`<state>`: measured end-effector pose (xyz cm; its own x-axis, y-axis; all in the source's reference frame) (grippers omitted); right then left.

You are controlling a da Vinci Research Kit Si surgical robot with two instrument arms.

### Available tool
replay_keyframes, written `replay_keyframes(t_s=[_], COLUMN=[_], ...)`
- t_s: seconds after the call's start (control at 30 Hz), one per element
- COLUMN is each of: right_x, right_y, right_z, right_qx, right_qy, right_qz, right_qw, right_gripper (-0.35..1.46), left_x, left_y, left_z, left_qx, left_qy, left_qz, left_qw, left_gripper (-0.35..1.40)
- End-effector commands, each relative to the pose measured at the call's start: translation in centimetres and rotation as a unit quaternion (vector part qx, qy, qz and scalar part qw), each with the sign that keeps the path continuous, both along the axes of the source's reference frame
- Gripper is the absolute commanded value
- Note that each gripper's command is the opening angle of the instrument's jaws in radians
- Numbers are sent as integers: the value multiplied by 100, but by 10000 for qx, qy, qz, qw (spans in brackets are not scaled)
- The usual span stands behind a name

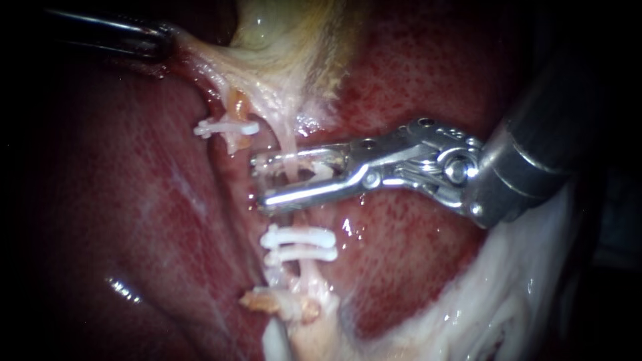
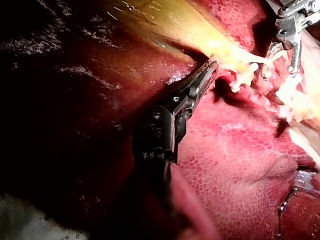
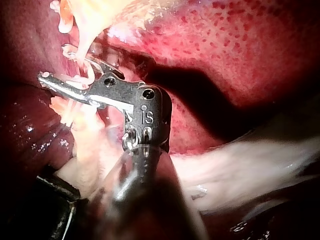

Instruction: Clipping third clip right tube

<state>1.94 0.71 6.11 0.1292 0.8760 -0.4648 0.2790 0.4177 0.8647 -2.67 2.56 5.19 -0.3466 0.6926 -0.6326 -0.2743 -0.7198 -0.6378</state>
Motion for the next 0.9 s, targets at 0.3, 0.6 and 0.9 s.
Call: replay_keyframes(t_s=[0.3, 0.6, 0.9], right_x=[-1, 1, 1], right_y=[-1, -4, -3], right_z=[-2, -4, -3], right_qx=[418, 653, 653], right_qy=[-44, -138, -136], right_qz=[-170, -255, -258], right_qw=[9990, 9974, 9974], right_gripper=[-35, -35, -35], left_x=[0, -1, -1], left_y=[0, 0, 0], left_z=[0, -1, 0], left_qx=[1, 1, 2], left_qy=[0, 1, 1], left_qz=[-1, -2, -3], left_qw=[10000, 10000, 10000], left_gripper=[-35, -35, -35])
